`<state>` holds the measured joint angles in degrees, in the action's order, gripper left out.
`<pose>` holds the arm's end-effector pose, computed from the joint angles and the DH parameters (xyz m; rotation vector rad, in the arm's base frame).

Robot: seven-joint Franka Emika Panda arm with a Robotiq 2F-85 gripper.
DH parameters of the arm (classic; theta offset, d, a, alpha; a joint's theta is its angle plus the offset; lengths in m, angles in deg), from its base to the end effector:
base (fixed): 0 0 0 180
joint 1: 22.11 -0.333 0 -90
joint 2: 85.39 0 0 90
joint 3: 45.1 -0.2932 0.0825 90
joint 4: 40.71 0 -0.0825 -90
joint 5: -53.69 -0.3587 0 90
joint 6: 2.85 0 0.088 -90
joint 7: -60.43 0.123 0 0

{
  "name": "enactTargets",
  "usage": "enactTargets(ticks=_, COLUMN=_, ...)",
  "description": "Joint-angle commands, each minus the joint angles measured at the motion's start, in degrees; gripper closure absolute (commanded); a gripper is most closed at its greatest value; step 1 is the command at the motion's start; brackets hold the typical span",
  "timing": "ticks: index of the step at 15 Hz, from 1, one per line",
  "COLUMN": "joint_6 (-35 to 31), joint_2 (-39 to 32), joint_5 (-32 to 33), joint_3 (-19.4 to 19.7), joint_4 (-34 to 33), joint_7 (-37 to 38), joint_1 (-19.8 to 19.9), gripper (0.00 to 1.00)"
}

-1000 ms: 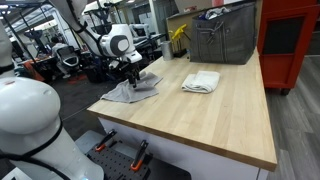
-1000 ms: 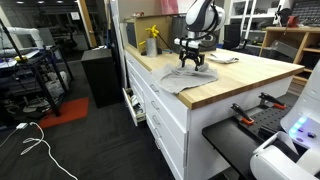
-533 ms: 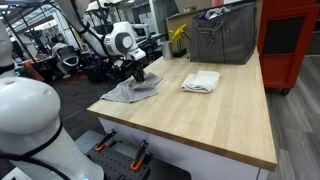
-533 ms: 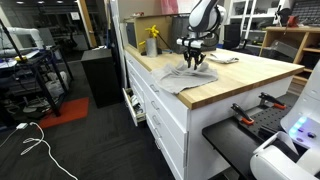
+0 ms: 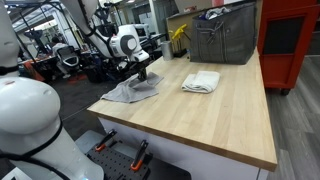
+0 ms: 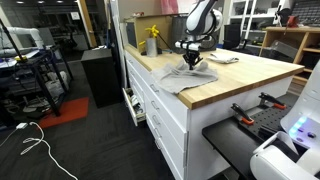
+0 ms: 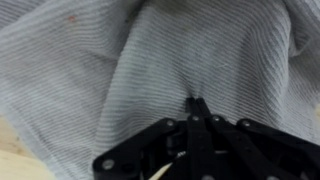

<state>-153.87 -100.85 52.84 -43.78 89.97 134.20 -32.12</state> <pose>0.5182 0.0787 0.2267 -2.5891 1.6731 -0.0972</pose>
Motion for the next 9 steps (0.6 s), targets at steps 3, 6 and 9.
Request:
enactTargets(ticks=3, joint_6=2.5, joint_2=-4.1, joint_5=4.6, joint_3=4.8, joint_4=-3.8, joint_7=4.2, joint_1=0.2, gripper=1.0)
enactTargets(ticks=6, joint_6=3.4, joint_2=-5.7, joint_5=7.5, joint_3=7.4, joint_4=-5.0, joint_7=6.1, joint_1=0.4, gripper=1.0)
enactTargets(ticks=9, joint_6=4.5, joint_2=-7.1, joint_5=9.4, joint_3=9.0, joint_4=-6.4, joint_7=7.4, joint_1=0.5, gripper=1.0)
